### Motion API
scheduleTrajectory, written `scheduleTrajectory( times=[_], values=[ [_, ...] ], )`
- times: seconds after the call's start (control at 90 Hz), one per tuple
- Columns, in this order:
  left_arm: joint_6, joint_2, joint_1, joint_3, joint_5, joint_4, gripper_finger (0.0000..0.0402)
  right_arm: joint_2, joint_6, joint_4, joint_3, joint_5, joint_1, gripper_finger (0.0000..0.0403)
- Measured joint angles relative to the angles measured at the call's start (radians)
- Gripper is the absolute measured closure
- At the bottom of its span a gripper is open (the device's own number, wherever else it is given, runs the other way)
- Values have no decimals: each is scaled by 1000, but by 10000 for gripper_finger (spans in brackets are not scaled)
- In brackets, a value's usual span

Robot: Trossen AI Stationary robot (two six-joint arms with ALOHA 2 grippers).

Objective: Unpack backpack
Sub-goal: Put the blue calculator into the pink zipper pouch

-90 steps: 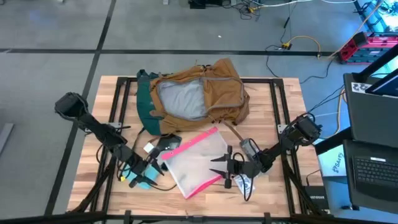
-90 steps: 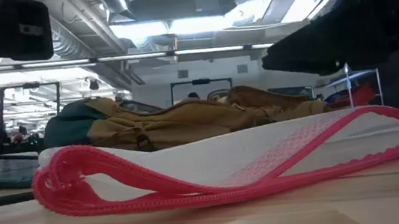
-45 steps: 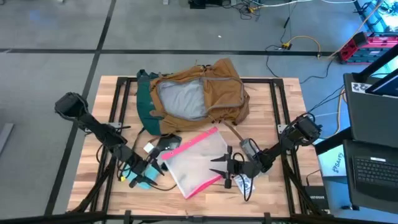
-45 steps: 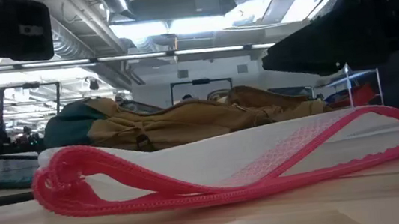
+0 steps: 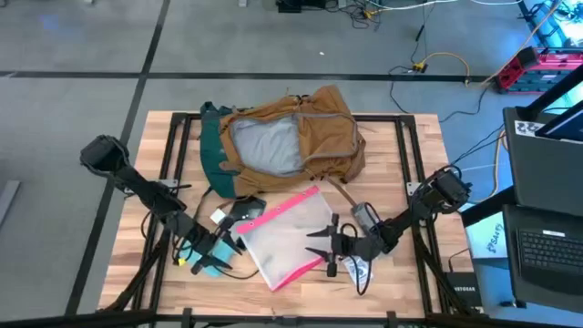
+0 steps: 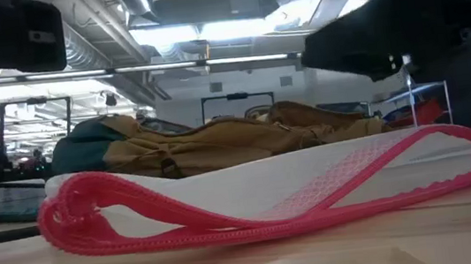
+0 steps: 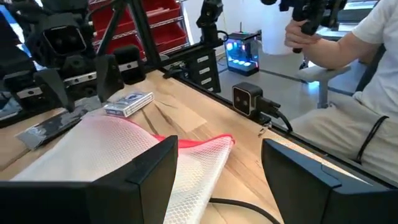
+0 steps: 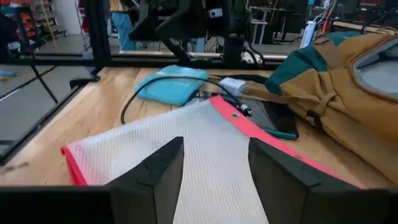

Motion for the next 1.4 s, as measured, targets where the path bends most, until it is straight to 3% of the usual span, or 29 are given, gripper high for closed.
scheduleTrajectory(
  times=[0.322,0.622,0.789,0.922,1.067,1.289,1.4],
  values=[
    [-11,0,0,0,15,0,185,0,-41,-43,87,73,-22,237],
    [-92,1,0,0,18,-42,185,0,121,-163,98,57,-55,237],
    [-91,0,0,11,19,-84,185,0,134,-184,98,56,-53,237],
    [-170,-28,-12,83,57,-369,185,0,135,-188,97,55,-52,237],
    [-282,-40,-48,211,-4,-762,185,0,154,-193,97,55,-52,237],
    [-379,-42,-151,416,-5,-1098,185,0,176,-206,97,55,-52,237],
    [-500,-41,-212,474,-23,-1257,185,0,186,-224,97,55,-52,237]
  ],
)
